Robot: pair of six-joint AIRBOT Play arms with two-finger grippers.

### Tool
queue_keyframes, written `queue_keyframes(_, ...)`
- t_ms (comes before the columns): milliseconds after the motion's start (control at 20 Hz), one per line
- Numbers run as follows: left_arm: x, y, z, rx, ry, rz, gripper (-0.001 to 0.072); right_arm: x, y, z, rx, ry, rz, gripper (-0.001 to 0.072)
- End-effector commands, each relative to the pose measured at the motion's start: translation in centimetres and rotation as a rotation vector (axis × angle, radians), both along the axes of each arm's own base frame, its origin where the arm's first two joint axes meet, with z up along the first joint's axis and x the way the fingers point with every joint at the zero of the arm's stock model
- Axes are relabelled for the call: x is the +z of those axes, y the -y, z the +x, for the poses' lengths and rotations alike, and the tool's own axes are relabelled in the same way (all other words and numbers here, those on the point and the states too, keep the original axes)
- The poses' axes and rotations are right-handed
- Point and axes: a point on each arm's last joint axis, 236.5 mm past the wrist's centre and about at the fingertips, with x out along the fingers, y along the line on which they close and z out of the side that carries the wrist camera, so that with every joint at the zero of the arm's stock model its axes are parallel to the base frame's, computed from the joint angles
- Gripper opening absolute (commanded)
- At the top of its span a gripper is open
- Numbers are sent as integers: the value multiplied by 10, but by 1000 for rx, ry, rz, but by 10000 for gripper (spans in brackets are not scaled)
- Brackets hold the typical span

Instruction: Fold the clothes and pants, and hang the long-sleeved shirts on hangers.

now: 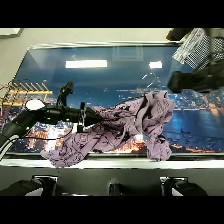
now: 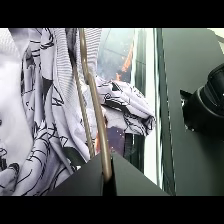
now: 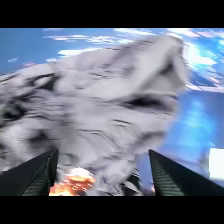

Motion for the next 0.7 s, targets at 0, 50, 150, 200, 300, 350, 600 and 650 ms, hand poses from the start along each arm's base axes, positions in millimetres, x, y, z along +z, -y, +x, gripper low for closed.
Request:
queue_keyframes(0,0,0,1,1,1,1,22,-8,19,2,95,-43,119,615)
queue_keyframes(50,0,0,1,1,1,1,22,-13,14,6,198,-39,106,618)
queue_keyframes(150,0,0,1,1,1,1,22,-26,1,11,475,-23,-12,616)
queue_keyframes(200,0,0,1,1,1,1,22,-35,-11,8,645,-29,-72,616)
queue_keyframes(300,0,0,1,1,1,1,22,-45,-32,6,789,-41,-97,587)
queue_keyframes(350,0,0,1,1,1,1,22,-50,-39,9,827,-38,-104,587)
queue_keyframes(600,0,0,1,1,1,1,23,-76,-52,23,884,-84,-60,587)
queue_keyframes(650,0,0,1,1,1,1,23,-79,-57,24,902,-84,-39,586)
